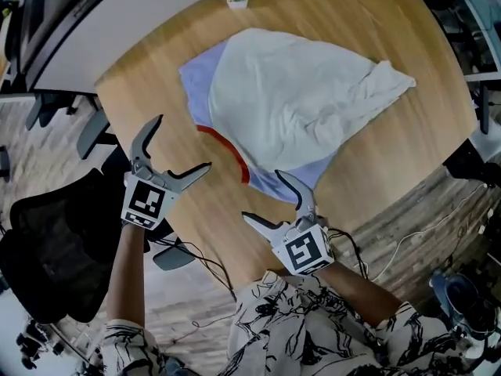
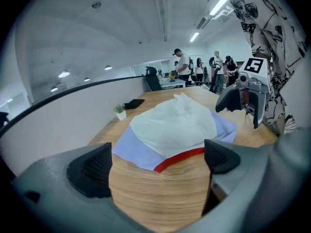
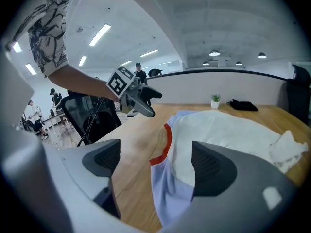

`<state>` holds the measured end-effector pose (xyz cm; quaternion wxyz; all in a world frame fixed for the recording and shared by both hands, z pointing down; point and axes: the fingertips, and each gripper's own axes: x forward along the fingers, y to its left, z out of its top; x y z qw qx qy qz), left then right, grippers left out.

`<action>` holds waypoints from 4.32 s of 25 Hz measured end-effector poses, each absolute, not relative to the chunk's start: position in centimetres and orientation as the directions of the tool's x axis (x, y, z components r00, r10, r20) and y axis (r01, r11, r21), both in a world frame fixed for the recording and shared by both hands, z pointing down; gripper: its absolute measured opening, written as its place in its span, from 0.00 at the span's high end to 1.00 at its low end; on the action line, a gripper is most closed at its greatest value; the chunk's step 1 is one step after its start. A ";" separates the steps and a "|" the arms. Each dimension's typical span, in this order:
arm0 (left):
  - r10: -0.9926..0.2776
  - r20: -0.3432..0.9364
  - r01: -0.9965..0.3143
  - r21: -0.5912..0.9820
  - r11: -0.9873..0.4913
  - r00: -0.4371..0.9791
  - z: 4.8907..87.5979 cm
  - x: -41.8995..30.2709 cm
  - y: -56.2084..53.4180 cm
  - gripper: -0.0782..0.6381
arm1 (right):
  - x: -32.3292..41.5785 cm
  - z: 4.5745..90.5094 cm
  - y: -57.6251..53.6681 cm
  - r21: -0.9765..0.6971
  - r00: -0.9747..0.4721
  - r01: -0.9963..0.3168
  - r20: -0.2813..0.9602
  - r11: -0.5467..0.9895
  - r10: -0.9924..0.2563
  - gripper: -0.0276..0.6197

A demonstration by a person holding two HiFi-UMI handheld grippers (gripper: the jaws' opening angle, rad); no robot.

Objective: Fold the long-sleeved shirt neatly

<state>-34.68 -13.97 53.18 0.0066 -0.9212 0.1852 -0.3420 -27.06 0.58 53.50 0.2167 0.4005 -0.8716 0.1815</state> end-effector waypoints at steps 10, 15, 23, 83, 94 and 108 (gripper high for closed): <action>-0.155 0.697 -0.185 -0.033 -0.982 0.700 60.2 -34.1 -14.9 0.13 | -30.1 58.7 0.8 -0.159 -0.496 -0.837 0.623 0.523 -0.605 0.35; -0.110 0.703 -0.135 -0.020 -0.991 0.702 61.3 -33.9 -15.2 0.20 | -30.7 60.9 1.1 -0.180 -0.466 -0.856 0.676 0.485 -0.571 0.49; -0.081 0.704 -0.135 0.022 -0.991 0.706 62.7 -34.1 -16.5 0.41 | -28.7 62.9 -0.2 -0.135 -0.360 -0.908 0.735 0.395 -0.575 0.73; -0.772 0.007 -0.667 -0.498 -0.554 0.636 4.5 -17.1 -9.6 0.86 | -1.5 5.6 -9.4 0.201 -0.703 -0.705 -0.068 0.680 -0.708 0.91; -0.828 -0.003 -0.679 -0.574 -0.458 0.561 -3.1 -9.2 -3.9 0.86 | 7.7 -3.2 -6.5 0.320 -0.851 -0.518 -0.092 0.793 -0.518 0.91; -0.819 0.022 -0.645 -0.604 -0.468 0.573 -7.0 -6.7 0.9 0.86 | 9.9 -7.5 -3.3 0.432 -0.912 -0.387 -0.051 0.815 -0.406 0.91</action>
